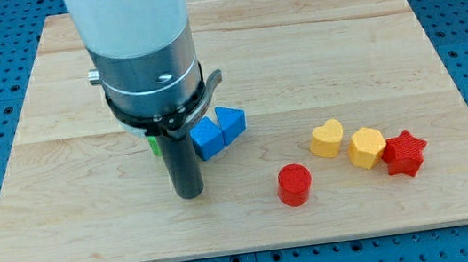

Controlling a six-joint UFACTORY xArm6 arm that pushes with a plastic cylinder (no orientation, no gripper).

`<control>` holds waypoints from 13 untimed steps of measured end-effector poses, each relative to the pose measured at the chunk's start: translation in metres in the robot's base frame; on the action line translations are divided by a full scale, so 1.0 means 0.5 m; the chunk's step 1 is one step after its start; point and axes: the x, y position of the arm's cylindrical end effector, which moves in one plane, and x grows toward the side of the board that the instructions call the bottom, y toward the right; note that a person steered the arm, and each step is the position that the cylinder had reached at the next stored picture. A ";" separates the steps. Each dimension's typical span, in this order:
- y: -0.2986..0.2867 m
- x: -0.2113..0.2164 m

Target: Push both red circle and yellow heart towards top right side of the board

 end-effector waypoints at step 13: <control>0.394 -0.169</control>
